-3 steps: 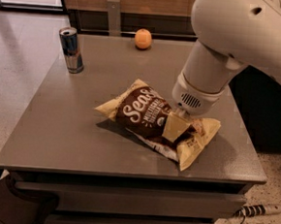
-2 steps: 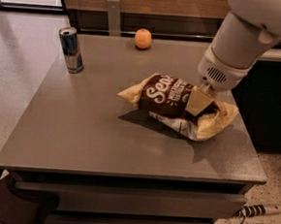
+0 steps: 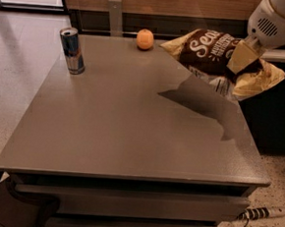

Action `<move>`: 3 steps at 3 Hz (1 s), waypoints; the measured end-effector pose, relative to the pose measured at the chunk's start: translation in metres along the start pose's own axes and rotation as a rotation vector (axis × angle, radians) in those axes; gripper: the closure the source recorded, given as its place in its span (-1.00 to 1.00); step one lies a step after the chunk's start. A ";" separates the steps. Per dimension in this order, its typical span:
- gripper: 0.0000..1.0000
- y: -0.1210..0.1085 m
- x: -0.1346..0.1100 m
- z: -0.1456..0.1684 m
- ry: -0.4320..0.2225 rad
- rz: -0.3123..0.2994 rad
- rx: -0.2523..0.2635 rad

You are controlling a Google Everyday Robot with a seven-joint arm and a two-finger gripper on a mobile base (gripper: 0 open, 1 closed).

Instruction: Move brown chip bag near orange

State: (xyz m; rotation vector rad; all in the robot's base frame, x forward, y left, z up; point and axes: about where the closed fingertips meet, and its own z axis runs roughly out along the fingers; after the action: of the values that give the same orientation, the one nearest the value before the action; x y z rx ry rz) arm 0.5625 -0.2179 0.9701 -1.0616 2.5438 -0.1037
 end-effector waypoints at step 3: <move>1.00 -0.083 -0.064 0.006 -0.190 0.047 0.185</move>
Offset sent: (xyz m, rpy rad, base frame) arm 0.0980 -0.0199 0.0487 0.0357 -0.3385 -0.0363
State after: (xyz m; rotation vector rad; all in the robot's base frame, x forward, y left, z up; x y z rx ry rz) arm 0.6610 -0.2320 1.0024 -0.8959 2.3356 -0.2113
